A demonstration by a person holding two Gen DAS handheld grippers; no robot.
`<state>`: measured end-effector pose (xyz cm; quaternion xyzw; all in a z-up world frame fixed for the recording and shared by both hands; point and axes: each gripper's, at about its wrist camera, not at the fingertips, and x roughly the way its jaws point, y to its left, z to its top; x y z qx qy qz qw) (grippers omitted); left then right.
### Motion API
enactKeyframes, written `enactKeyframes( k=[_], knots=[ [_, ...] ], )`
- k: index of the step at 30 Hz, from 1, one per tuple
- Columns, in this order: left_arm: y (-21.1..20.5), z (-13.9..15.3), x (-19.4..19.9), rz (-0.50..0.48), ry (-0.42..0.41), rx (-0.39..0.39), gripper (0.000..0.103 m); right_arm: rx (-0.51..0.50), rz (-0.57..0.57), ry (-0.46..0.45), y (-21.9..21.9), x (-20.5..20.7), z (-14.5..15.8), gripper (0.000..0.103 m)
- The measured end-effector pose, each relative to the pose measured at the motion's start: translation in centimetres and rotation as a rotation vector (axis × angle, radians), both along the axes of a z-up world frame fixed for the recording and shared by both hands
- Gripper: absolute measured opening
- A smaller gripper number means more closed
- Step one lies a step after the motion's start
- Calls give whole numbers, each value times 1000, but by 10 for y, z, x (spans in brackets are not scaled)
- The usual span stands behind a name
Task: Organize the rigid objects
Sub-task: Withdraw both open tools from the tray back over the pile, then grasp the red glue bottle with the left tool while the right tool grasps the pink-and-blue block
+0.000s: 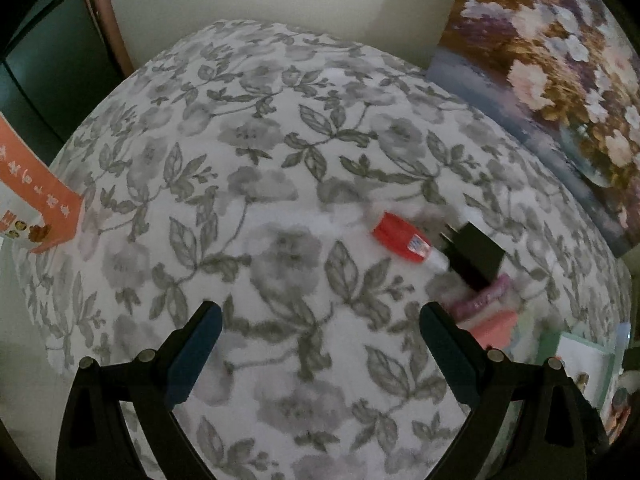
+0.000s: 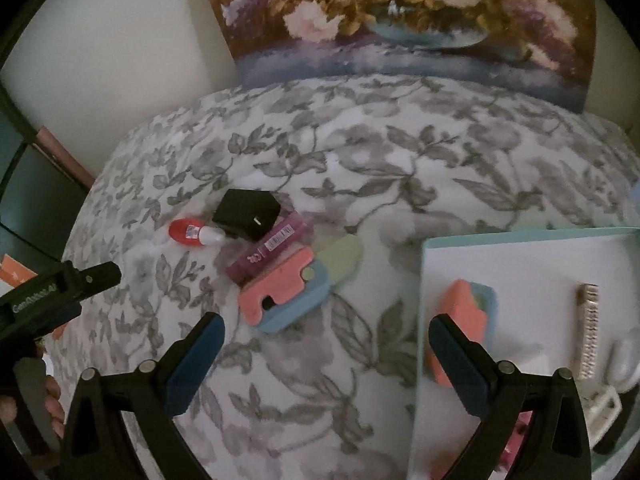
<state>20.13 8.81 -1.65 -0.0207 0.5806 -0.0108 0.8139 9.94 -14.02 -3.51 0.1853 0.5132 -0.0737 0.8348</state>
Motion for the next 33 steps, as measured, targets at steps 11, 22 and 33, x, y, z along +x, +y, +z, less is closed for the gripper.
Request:
enactKeyframes(
  k=[11, 22, 33],
  knots=[
    [-14, -26, 31, -36, 28, -12, 99, 3, 80, 60, 19, 37, -40, 103],
    [-44, -57, 41, -157, 49, -2, 99, -85, 134, 75, 32, 53, -54, 103],
    [-66, -70, 47, -241, 26, -9, 99, -216, 189, 53, 43, 66, -64, 103]
  ],
)
